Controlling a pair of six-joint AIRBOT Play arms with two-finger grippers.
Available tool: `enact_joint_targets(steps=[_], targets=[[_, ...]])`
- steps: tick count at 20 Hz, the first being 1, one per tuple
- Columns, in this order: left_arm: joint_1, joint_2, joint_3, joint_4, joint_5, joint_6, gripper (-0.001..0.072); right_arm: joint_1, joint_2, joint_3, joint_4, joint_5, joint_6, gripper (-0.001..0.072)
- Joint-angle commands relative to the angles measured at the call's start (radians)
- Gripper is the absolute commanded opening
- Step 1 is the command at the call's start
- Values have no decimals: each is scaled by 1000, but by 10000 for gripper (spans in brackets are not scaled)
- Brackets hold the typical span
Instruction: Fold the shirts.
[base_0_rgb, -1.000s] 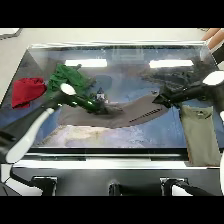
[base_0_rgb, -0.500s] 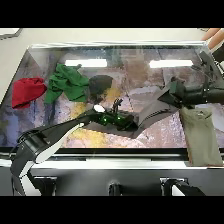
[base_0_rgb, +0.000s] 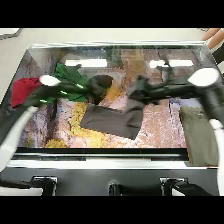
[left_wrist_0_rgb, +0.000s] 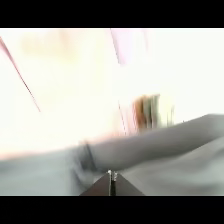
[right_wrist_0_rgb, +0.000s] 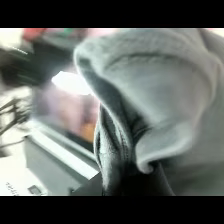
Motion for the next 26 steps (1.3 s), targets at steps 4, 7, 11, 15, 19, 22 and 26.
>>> enact_joint_targets(steps=[4, 7, 11, 15, 19, 22, 26], targets=[[299, 347, 0, 77, -40, -10, 34, 275, -354, 1, 343, -284, -91, 84], [300, 414, 0, 111, -51, -10, 34, 311, -460, 1, 451, -293, -141, 693], [301, 421, -4, 193, -100, -10, 35, 159, -396, 0, 288, -195, -83, 688], [301, 420, -7, 238, -107, -10, 35, -70, -237, -2, -321, 65, 120, 670], [301, 420, -7, 241, -108, -10, 35, -150, -178, -232, -476, 136, 164, 670], [301, 420, -7, 240, -108, -11, 35, -93, -190, -427, -177, -94, 40, 665], [300, 420, -7, 240, -123, -14, 35, 8, -247, -455, -24, -282, 13, 542]])
